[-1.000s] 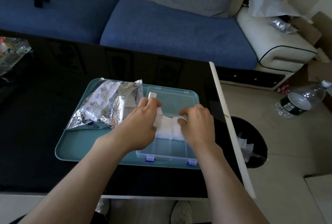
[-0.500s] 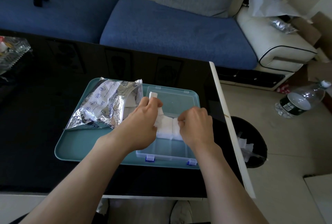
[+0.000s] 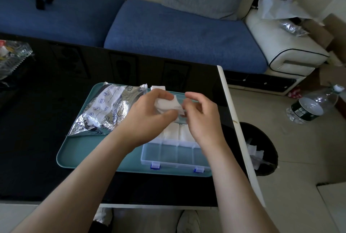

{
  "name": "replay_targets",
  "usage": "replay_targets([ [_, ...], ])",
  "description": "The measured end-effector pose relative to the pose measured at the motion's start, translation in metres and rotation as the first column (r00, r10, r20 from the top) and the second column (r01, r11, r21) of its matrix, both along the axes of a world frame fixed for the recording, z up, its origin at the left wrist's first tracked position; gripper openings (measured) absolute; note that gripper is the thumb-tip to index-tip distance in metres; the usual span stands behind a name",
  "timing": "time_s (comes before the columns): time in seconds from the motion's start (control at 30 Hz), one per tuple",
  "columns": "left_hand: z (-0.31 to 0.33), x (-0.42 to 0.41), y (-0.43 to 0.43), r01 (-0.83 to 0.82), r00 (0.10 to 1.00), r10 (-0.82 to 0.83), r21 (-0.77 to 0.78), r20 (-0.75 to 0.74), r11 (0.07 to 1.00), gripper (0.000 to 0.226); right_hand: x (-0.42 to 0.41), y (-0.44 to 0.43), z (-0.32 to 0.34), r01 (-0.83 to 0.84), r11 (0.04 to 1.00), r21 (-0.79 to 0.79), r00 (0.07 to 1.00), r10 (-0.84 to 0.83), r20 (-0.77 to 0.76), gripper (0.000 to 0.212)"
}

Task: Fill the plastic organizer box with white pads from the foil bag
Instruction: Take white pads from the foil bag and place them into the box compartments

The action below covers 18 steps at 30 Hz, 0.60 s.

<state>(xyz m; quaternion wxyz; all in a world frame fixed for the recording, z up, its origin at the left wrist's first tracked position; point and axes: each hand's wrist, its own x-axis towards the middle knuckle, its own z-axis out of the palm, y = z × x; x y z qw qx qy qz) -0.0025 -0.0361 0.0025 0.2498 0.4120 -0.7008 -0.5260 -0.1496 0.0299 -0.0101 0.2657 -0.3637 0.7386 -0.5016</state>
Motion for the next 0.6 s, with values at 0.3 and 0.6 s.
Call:
replay_targets([
  [0.3,0.001,-0.003,0.009,0.084,0.958,-0.046,0.124,-0.282,0.989,0.051,0.004,0.014,0.008,0.062,0.988,-0.144,0.997,-0.055,0.048,0.025],
  [0.6,0.001,-0.013,0.014,0.028,0.964,0.019,0.174,-0.263,0.984,0.054,0.001,0.019,0.013,0.129,0.943,-0.306,0.955,-0.201,-0.217,0.012],
])
